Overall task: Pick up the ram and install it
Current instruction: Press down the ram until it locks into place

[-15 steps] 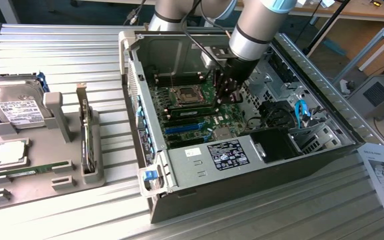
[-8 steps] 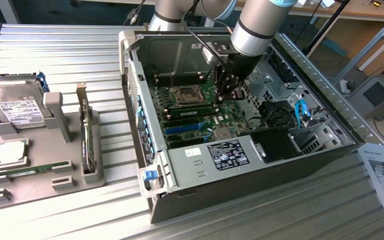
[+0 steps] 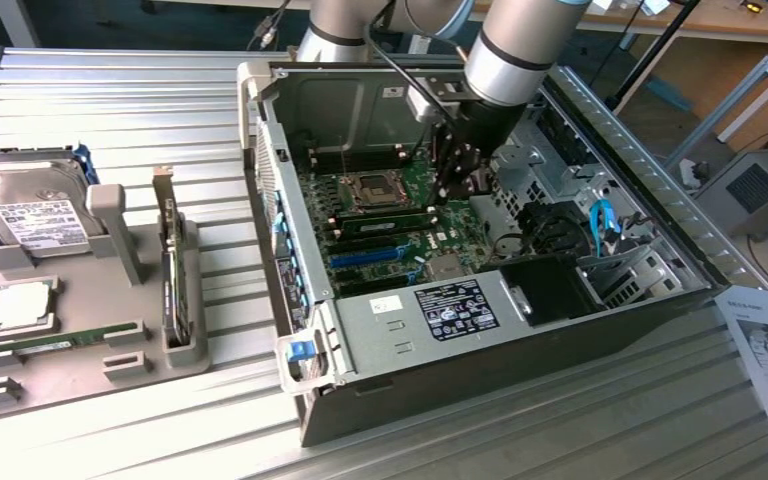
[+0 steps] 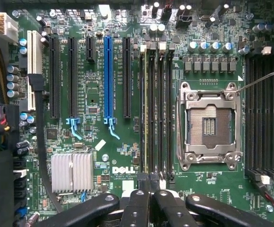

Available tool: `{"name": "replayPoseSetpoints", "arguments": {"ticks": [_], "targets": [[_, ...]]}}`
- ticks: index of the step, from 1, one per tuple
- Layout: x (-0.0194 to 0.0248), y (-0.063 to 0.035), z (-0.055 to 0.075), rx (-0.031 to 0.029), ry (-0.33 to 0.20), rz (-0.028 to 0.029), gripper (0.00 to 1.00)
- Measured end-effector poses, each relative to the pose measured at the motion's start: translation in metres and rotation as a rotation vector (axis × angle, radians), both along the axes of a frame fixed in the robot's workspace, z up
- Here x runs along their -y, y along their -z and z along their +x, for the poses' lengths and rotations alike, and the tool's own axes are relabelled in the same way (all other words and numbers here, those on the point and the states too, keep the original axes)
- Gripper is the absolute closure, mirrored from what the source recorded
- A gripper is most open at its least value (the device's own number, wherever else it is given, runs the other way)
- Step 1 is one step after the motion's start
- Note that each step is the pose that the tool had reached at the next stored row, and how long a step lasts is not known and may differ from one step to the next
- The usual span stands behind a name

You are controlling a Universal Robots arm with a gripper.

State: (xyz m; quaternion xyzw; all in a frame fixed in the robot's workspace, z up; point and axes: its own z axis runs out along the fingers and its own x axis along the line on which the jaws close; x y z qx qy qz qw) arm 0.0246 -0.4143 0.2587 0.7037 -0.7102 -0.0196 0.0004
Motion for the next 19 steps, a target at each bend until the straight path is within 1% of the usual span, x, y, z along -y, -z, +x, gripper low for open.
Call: {"name": "replayPoseSetpoints", "arguments": {"ticks": [5, 8, 12, 19], "targets": [[0.0, -0.0005, 0.0, 0.0, 0.0, 0.0, 0.89], [0.0002, -0.0005, -0.003, 0.0, 0.0, 0.0001, 0.89], [0.0011, -0.0005, -0.01, 0.0001, 0.0, 0.0006, 0.89], [0.0028, -0.0004, -0.029, 0.0014, 0.0, 0.004, 0.89]]}}
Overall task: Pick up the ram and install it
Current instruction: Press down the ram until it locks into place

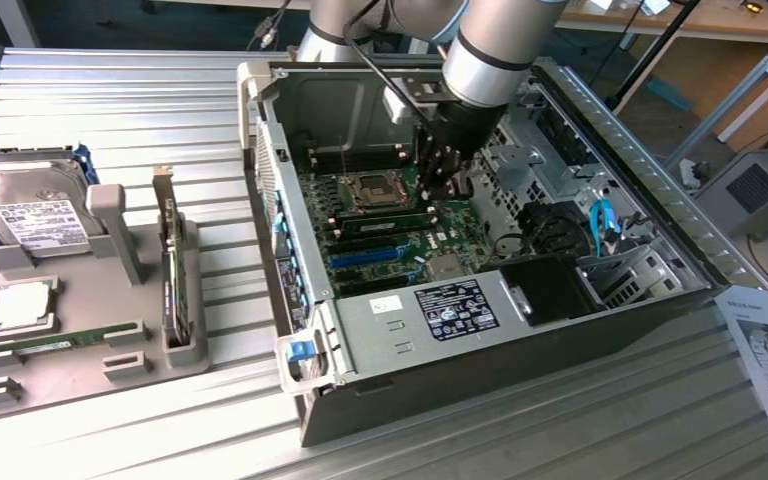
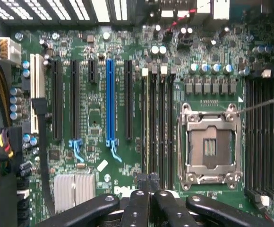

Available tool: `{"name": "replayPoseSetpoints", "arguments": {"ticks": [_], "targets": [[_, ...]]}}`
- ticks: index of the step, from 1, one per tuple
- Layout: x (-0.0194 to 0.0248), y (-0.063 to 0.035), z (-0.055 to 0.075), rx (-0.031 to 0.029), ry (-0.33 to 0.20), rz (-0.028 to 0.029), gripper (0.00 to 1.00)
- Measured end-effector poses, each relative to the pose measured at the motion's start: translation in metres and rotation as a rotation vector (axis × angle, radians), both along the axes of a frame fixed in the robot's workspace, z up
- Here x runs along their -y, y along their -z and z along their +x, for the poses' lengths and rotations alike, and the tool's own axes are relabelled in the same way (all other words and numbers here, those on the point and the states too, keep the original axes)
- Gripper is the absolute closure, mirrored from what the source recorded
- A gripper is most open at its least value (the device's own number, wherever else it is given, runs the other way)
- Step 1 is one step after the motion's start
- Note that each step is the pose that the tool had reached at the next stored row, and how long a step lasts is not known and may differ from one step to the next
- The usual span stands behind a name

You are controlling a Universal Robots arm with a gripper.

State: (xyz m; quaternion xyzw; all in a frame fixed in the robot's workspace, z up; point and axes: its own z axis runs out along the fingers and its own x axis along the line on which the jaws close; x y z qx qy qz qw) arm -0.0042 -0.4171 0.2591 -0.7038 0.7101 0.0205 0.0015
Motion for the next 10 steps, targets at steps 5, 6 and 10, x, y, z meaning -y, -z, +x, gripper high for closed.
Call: {"name": "replayPoseSetpoints", "arguments": {"ticks": [5, 6, 10], "targets": [[0.0011, 0.0, -0.013, 0.0026, 0.0, 0.0001, 0.89], [0.0013, 0.0, -0.016, 0.0031, 0.0, 0.0001, 0.89], [0.0021, 0.0, -0.028, 0.0052, 0.0, 0.0001, 0.89]]}}
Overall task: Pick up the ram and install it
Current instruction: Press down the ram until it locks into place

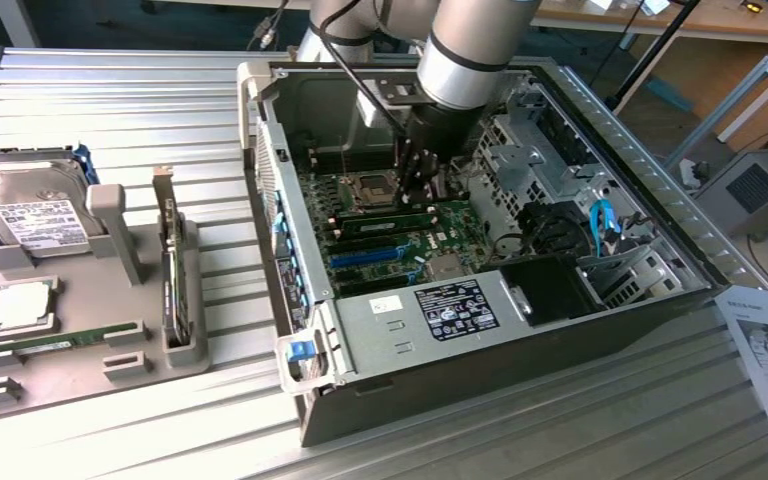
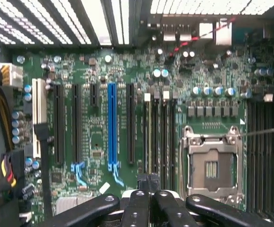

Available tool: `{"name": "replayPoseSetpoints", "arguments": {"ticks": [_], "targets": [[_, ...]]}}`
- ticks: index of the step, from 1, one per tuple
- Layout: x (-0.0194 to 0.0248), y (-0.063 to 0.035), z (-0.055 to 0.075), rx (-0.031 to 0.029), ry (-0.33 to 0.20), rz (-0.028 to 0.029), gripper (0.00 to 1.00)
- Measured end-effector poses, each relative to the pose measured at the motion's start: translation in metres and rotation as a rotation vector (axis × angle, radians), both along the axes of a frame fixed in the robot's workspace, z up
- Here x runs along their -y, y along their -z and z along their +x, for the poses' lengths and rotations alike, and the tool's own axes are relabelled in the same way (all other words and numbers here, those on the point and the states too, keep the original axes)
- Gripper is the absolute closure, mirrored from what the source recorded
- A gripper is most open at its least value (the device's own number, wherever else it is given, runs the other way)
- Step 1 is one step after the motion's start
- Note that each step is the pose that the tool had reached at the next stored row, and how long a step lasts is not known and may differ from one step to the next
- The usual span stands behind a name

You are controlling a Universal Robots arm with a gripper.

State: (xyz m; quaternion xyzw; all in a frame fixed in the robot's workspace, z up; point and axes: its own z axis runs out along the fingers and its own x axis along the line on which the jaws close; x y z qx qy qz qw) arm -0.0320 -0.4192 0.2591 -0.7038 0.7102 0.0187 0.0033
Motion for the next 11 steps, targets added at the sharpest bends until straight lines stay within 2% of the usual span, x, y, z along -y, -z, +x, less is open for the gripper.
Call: {"name": "replayPoseSetpoints", "arguments": {"ticks": [11], "targets": [[0.0017, 0.0, -0.032, 0.0075, 0.0, 0.0001, 0.89]]}}
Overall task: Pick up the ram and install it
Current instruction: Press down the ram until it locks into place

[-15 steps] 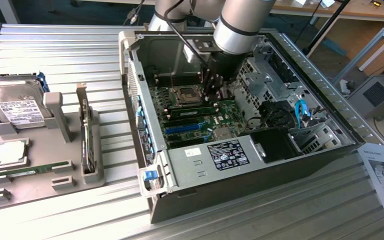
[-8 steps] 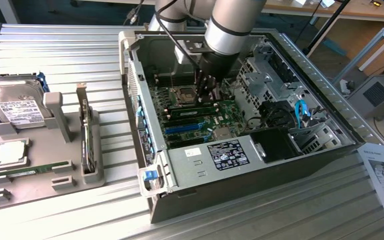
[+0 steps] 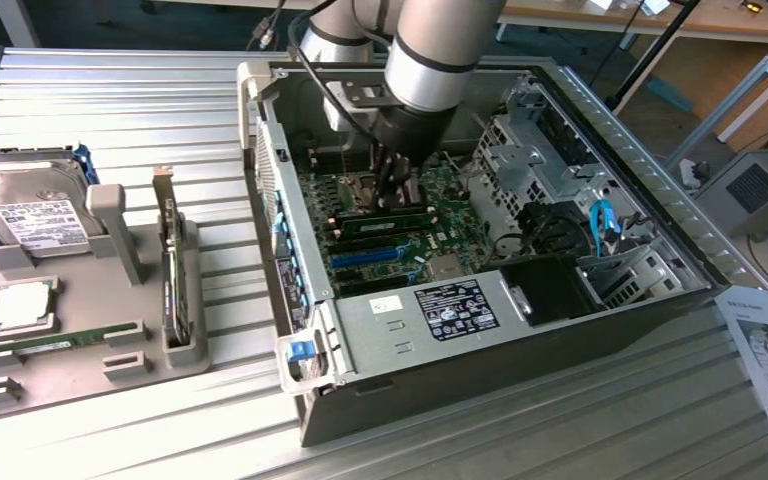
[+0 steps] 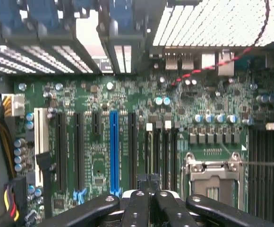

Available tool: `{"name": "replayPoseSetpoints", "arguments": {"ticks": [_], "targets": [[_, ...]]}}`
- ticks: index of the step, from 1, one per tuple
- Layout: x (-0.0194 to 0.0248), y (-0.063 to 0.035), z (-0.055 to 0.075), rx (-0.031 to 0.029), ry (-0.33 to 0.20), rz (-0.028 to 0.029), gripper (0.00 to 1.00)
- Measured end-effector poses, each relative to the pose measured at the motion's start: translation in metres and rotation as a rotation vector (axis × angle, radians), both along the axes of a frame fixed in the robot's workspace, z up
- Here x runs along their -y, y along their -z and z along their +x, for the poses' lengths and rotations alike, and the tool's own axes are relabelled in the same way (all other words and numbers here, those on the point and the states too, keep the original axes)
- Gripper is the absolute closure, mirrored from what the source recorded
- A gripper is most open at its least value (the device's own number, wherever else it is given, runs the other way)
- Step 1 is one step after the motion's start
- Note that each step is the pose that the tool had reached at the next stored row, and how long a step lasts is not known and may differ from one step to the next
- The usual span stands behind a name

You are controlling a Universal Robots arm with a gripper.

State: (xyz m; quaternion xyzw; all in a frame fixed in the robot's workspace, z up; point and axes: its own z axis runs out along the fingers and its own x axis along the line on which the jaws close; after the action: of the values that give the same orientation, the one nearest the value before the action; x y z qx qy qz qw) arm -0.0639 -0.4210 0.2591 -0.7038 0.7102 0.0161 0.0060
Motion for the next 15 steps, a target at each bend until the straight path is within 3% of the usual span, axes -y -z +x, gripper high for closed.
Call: {"name": "replayPoseSetpoints", "arguments": {"ticks": [10, 15], "targets": [[0.0011, 0.0003, -0.02, 0.0024, 0.0, 0.0, 0.89], [0.0012, 0.0013, -0.02, 0.0025, 0.0, 0.0, 0.89]]}}
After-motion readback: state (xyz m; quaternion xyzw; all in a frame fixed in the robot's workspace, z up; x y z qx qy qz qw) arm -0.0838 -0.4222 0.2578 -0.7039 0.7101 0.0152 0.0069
